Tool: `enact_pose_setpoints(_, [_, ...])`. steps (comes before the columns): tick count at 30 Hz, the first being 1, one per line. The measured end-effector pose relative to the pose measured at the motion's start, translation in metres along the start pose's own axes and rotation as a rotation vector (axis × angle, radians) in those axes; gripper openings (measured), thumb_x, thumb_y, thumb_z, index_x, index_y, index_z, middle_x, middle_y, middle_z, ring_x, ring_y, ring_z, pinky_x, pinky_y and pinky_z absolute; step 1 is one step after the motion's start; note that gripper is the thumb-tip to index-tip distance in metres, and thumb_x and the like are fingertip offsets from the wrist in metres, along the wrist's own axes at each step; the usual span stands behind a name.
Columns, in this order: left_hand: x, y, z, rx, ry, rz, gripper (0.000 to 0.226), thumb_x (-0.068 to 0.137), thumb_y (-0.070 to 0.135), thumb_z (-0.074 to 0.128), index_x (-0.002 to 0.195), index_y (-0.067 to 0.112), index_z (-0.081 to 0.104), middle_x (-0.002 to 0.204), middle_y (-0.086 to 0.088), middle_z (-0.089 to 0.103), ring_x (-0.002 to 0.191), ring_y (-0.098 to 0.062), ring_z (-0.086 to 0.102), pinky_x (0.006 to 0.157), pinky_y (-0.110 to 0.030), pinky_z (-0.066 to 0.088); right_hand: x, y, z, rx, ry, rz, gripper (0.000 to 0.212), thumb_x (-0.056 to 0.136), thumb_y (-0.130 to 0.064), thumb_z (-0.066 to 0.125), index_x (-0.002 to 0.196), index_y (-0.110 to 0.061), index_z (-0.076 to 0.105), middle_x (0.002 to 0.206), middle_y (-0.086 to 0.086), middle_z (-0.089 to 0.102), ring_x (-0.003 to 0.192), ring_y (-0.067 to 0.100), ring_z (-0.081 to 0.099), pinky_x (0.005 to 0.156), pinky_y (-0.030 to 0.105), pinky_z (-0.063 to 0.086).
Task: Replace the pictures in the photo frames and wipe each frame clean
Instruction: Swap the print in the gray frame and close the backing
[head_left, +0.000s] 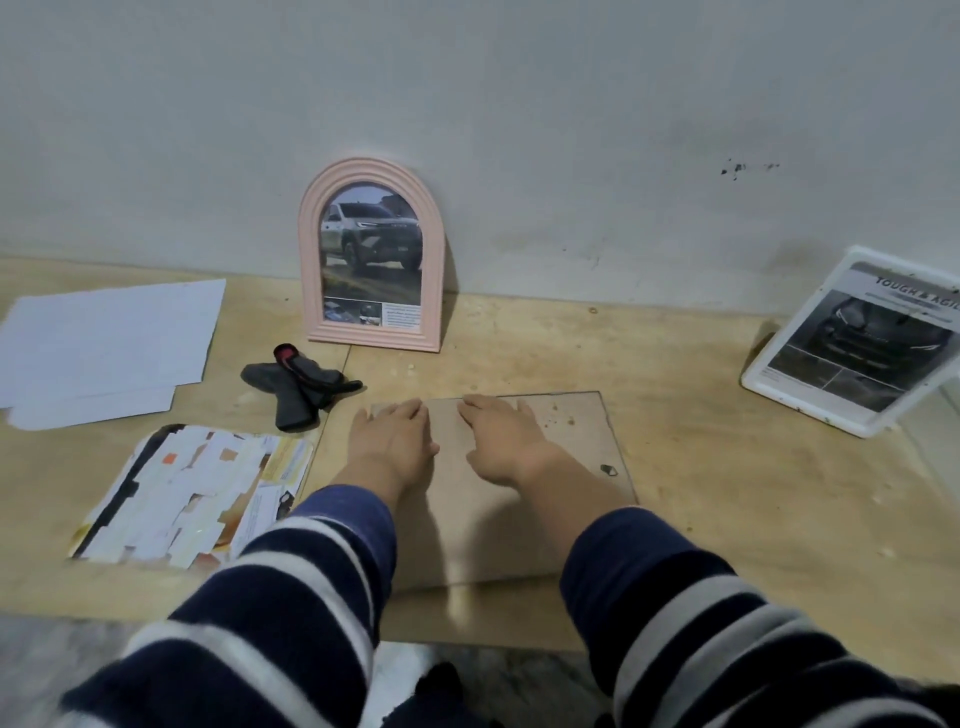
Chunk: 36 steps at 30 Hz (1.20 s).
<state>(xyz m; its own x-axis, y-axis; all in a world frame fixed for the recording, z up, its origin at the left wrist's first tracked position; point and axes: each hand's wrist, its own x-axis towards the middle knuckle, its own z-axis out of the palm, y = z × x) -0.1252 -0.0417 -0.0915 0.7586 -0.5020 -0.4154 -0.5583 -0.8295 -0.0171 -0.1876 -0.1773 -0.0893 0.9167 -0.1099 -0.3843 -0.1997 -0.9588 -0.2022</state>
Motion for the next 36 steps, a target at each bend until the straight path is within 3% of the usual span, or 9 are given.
enact_pose_setpoints(5, [-0.004, 0.0, 0.004, -0.003, 0.044, -0.01, 0.062, 0.099, 0.046, 0.036, 0.154, 0.022, 0.019, 0.16, 0.007, 0.016, 0.146, -0.017, 0.018, 0.116, -0.051, 0.015, 0.009, -0.007, 0.003, -0.049, -0.046, -0.018, 0.067, 0.086, -0.014, 0.054, 0.149, -0.018, 0.03, 0.157, -0.001, 0.026, 0.144, 0.019, 0.023, 0.119, 0.049, 0.01])
enact_pose_setpoints(12, [-0.004, -0.001, 0.012, 0.103, 0.078, 0.01, 0.071, 0.095, 0.056, 0.036, 0.154, 0.022, 0.018, 0.16, 0.006, 0.016, 0.145, -0.016, 0.021, 0.114, -0.051, 0.013, 0.019, -0.014, 0.0, -0.196, -0.051, 0.001, 0.047, 0.085, -0.022, 0.058, 0.132, -0.02, 0.049, 0.139, -0.002, 0.049, 0.127, 0.021, 0.047, 0.116, 0.057, 0.0])
enact_pose_setpoints(15, [-0.007, -0.001, 0.014, 0.11, 0.112, 0.016, 0.069, 0.095, 0.055, 0.035, 0.153, 0.021, 0.019, 0.16, 0.006, 0.017, 0.144, -0.016, 0.022, 0.113, -0.049, 0.014, 0.018, -0.014, 0.001, -0.16, -0.015, 0.002, 0.047, 0.083, -0.018, 0.058, 0.129, -0.018, 0.051, 0.136, -0.002, 0.047, 0.123, 0.021, 0.049, 0.116, 0.059, 0.001])
enact_pose_setpoints(20, [-0.003, -0.005, 0.021, -0.121, 0.228, -0.006, 0.051, 0.095, 0.035, 0.043, 0.144, 0.024, 0.034, 0.151, 0.005, 0.032, 0.136, -0.018, 0.033, 0.108, -0.045, 0.025, 0.015, -0.018, 0.0, 0.052, 0.05, 0.05, 0.061, 0.086, -0.013, 0.049, 0.145, -0.023, 0.037, 0.146, -0.001, 0.035, 0.135, 0.024, 0.033, 0.116, 0.057, 0.008])
enact_pose_setpoints(25, [0.002, -0.024, 0.021, -0.48, 0.257, -0.333, 0.038, 0.094, 0.013, 0.044, 0.131, 0.015, 0.045, 0.135, -0.009, 0.042, 0.125, -0.03, 0.041, 0.097, -0.045, 0.04, 0.024, -0.026, 0.005, -0.042, 0.122, 0.043, 0.059, 0.086, -0.007, 0.042, 0.142, -0.022, 0.04, 0.137, 0.005, 0.039, 0.128, 0.028, 0.034, 0.114, 0.054, 0.013])
enact_pose_setpoints(28, [0.012, -0.037, 0.027, -0.557, 0.273, -0.349, 0.029, 0.097, 0.015, 0.041, 0.123, 0.01, 0.054, 0.126, -0.013, 0.049, 0.116, -0.031, 0.047, 0.095, -0.044, 0.044, 0.029, -0.035, 0.013, -0.058, 0.214, -0.039, 0.058, 0.083, -0.005, 0.046, 0.139, -0.02, 0.045, 0.133, 0.003, 0.042, 0.123, 0.025, 0.037, 0.11, 0.046, 0.023])
enact_pose_setpoints(32, [0.021, -0.036, 0.025, -0.571, 0.263, -0.334, 0.035, 0.098, 0.031, 0.047, 0.129, 0.014, 0.052, 0.132, -0.01, 0.046, 0.121, -0.03, 0.046, 0.097, -0.043, 0.044, 0.031, -0.044, 0.02, -0.047, 0.252, -0.088, 0.059, 0.081, -0.008, 0.049, 0.139, -0.018, 0.043, 0.134, 0.002, 0.041, 0.122, 0.024, 0.037, 0.101, 0.038, 0.032])
enact_pose_setpoints(36, [0.031, -0.043, 0.027, -0.765, 0.28, -0.368, 0.032, 0.096, 0.023, 0.054, 0.125, 0.011, 0.06, 0.127, -0.012, 0.058, 0.115, -0.03, 0.055, 0.097, -0.038, 0.045, 0.033, -0.046, 0.018, 0.006, 0.144, -0.062, 0.068, 0.08, -0.03, 0.057, 0.143, -0.018, 0.036, 0.134, 0.002, 0.037, 0.126, 0.025, 0.034, 0.101, 0.04, 0.032])
